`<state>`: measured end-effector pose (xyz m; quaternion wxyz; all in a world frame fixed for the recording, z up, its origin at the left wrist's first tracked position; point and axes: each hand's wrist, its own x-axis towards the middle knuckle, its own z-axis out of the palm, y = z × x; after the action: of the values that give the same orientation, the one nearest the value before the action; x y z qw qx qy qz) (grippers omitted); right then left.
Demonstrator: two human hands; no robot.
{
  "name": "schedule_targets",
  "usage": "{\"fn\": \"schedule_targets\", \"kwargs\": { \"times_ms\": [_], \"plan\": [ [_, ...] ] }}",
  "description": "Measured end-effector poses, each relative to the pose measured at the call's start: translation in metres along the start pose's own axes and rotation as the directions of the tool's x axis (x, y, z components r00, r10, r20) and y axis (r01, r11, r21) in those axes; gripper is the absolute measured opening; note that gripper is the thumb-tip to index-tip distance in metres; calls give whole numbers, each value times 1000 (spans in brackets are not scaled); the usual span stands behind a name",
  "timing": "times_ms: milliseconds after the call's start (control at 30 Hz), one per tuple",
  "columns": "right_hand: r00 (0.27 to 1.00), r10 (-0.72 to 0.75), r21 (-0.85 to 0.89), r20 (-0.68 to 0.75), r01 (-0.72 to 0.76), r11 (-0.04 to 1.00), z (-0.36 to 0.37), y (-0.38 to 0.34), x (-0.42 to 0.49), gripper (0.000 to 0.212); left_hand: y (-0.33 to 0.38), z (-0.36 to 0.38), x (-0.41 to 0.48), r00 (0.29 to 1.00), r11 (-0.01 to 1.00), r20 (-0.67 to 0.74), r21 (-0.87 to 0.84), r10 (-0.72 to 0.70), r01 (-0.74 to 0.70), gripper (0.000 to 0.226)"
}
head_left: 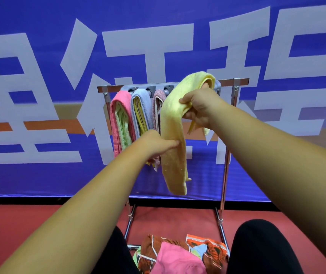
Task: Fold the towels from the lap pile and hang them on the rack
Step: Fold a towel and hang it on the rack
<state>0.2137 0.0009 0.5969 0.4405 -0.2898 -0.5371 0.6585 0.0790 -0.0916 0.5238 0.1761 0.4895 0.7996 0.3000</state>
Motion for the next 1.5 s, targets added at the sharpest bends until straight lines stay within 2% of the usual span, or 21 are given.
{"fn": "schedule_targets", "kwargs": {
  "times_ms": [33, 100, 167, 233, 467, 600, 667, 733, 800, 867, 900, 967, 1033, 1100, 1133, 1200, 1267, 1300, 1367, 1433, 1500],
  "plan": [
    [1000, -1, 18, 8, 0, 1000, -1, 0, 0, 71, -2, -5, 6, 999, 998, -19, -37, 51, -51, 54],
    [1000, 3, 71, 31, -6, 997, -3, -2, 0, 70, -4, -14, 13, 986, 954, 16, -257, 166, -156, 71],
    [998, 18, 128, 57, -26, 991, -5, -3, 0, 64, -1, -16, 15, 954, 829, 98, -525, 283, -192, 58],
    [996, 43, 171, 76, -55, 984, -8, -6, -2, 57, 3, -18, 15, 931, 719, 132, -675, 340, -166, 42],
    [991, 64, 342, 120, -102, 934, -24, -9, -9, 17, 18, -25, 3, 904, 519, 113, -844, 412, -131, 44],
    [966, 146, 467, 213, -232, 853, -36, -2, -10, 38, 27, -34, 3, 912, 477, 79, -868, 403, -136, 51],
    [934, 193, 470, 300, -321, 822, -46, 4, -11, 50, 35, -41, 2, 928, 459, 83, -883, 364, -101, 50],
    [900, 247, 401, 360, -388, 830, -55, 12, -10, 59, 40, -49, 2, 939, 443, 82, -893, 334, -79, 47],
    [872, 312, 270, 377, -426, 864, -60, 18, -8, 56, 42, -58, 4, 944, 476, 84, -875, 320, -83, 46],
    [857, 387, -37, 340, -399, 916, -59, 17, -8, 33, 44, -66, 5, 938, 549, 99, -829, 331, -106, 39],
    [853, 427, -212, 299, -377, 902, -57, 16, -10, 25, 45, -69, 4, 935, 582, 108, -805, 337, -117, 34],
    [877, 451, -501, 167, -319, 805, -50, 13, -13, 42, 48, -74, 3, 930, 623, 120, -771, 348, -133, 28],
    [948, 315, -679, 52, -198, 707, -37, 10, -16, 61, 48, -76, 5, 925, 649, 122, -745, 359, -154, 32],
    [995, 96, -721, -3, -69, 690, -27, 7, -13, 79, 48, -77, 7, 921, 663, 118, -728, 372, -175, 35],
    [1000, -21, -723, 14, 24, 691, -23, 6, -10, 82, 47, -77, 7, 918, 662, 115, -727, 378, -182, 36],
    [965, -208, -727, 160, 257, 636, -15, 3, -9, 63, 44, -78, 8, 916, 656, 112, -732, 385, -186, 37],
    [914, -266, -760, 306, 403, 510, -4, -1, -7, 37, 39, -81, 8, 912, 659, 121, -729, 392, -186, 39],
    [909, -252, -804, 331, 412, 430, 1, -2, -4, 30, 36, -84, 8, 911, 669, 126, -719, 392, -188, 40],
    [931, -232, -901, 280, 339, 270, 9, -4, 4, 26, 31, -89, 7, 913, 689, 129, -699, 388, -194, 41],
    [934, -275, -929, 227, 293, 226, 10, -2, 12, 25, 28, -92, 4, 921, 690, 124, -700, 369, -183, 40],
    [909, -363, -914, 203, 309, 264, 8, 0, 12, 26, 24, -95, 3, 934, 697, 119, -699, 336, -162, 40]
  ]
}}
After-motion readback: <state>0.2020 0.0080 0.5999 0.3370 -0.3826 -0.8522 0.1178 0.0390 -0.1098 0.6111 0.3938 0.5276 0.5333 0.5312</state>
